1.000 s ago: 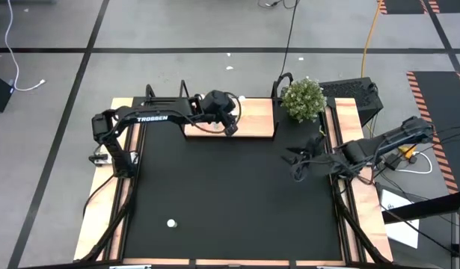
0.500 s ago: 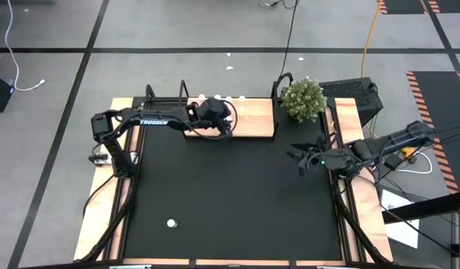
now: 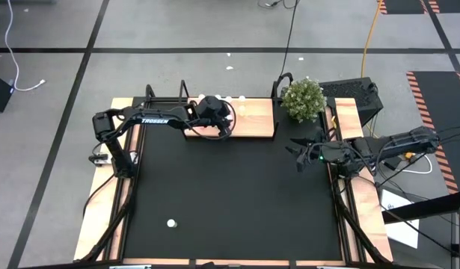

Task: Pick and place medicine bottles onto shelf by color
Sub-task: Put the pink pill bottle on the shelf aligned with the other pink pill bottles

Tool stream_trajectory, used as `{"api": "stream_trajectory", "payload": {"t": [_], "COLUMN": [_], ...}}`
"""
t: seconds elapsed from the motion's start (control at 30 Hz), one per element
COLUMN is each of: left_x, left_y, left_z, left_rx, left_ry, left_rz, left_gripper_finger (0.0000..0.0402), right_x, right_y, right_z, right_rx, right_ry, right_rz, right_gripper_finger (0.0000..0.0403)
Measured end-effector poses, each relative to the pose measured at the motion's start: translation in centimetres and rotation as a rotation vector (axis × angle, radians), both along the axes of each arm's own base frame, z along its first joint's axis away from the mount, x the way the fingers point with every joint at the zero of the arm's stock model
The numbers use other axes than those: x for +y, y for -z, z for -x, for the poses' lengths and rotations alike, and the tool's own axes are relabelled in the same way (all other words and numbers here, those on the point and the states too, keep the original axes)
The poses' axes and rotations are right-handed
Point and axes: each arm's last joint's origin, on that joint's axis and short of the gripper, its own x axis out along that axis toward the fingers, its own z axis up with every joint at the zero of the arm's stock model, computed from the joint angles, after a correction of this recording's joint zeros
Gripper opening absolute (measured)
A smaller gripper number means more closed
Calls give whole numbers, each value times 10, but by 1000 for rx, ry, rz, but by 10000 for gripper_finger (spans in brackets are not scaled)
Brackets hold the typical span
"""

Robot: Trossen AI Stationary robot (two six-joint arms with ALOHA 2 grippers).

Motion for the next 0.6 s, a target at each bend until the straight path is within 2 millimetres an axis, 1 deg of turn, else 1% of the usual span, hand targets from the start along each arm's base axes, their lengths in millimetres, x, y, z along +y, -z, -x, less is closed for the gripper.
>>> {"api": "stream_trajectory", "payload": {"t": [0.07,0.37,0.47,0.6], "left_x": [-1,-2,-1,-1], "left_y": [2,2,8,10], "left_z": [1,0,-1,-3], "left_rx": [14,18,26,27], "left_ry": [1,8,11,19], "left_rz": [14,12,25,29], "left_gripper_finger": [127,127,127,127], "right_x": [-1,-3,-3,-3], "right_y": [-1,-2,-2,-2], "right_z": [-1,-2,-2,-2], "right_rx": [-6,-22,-22,-24], "right_ry": [-2,1,1,2], "right_rz": [-4,-5,-5,-8], "right_gripper_finger": [192,192,192,192]}}
